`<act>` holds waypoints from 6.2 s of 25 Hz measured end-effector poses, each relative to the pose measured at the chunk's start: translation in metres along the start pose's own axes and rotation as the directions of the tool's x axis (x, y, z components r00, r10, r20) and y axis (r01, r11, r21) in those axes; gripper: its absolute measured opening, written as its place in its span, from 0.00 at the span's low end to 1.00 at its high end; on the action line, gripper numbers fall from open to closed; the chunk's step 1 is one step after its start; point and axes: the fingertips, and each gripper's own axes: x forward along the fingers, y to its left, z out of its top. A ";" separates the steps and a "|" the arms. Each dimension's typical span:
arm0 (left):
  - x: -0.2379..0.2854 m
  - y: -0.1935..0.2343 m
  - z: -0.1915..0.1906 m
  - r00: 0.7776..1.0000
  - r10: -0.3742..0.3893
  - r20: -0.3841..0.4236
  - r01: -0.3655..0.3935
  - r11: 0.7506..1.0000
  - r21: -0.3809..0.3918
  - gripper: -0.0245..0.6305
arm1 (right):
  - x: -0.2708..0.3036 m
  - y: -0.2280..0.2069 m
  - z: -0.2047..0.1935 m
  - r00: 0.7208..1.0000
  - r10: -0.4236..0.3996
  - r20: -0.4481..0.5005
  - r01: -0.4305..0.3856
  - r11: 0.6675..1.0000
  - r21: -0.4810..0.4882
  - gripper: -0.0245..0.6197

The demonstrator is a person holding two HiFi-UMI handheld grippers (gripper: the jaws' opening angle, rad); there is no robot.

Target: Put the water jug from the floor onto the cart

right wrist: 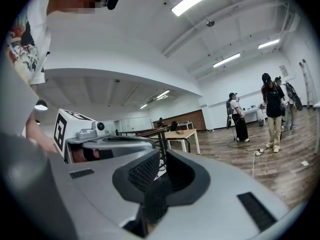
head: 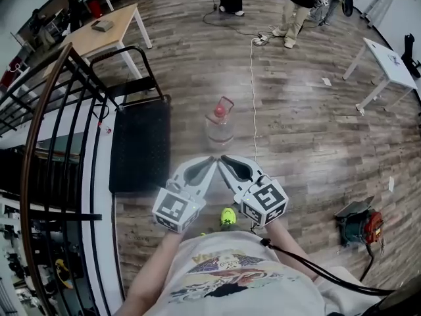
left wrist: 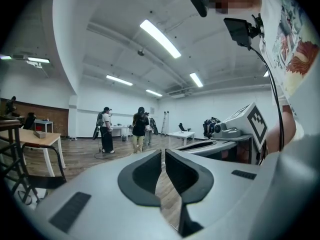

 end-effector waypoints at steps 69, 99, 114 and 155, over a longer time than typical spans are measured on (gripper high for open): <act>0.250 0.336 -0.027 0.986 -0.026 -0.164 0.028 1.000 0.014 0.16 | 0.301 -0.286 0.027 0.975 -0.154 -0.158 0.157 0.988 0.005 0.15; 0.461 0.430 -0.213 0.921 -0.091 -0.379 0.102 0.995 0.009 0.18 | 0.391 -0.504 -0.138 0.922 -0.135 -0.363 0.163 0.986 0.047 0.15; 0.532 0.445 -0.394 0.825 -0.181 -0.536 0.227 0.974 0.022 0.21 | 0.415 -0.582 -0.313 0.842 -0.247 -0.479 0.313 0.948 0.060 0.21; 0.595 0.485 -0.589 0.830 -0.119 -0.544 0.007 0.979 -0.203 0.31 | 0.458 -0.653 -0.486 0.740 -0.247 -0.625 0.236 0.966 -0.103 0.14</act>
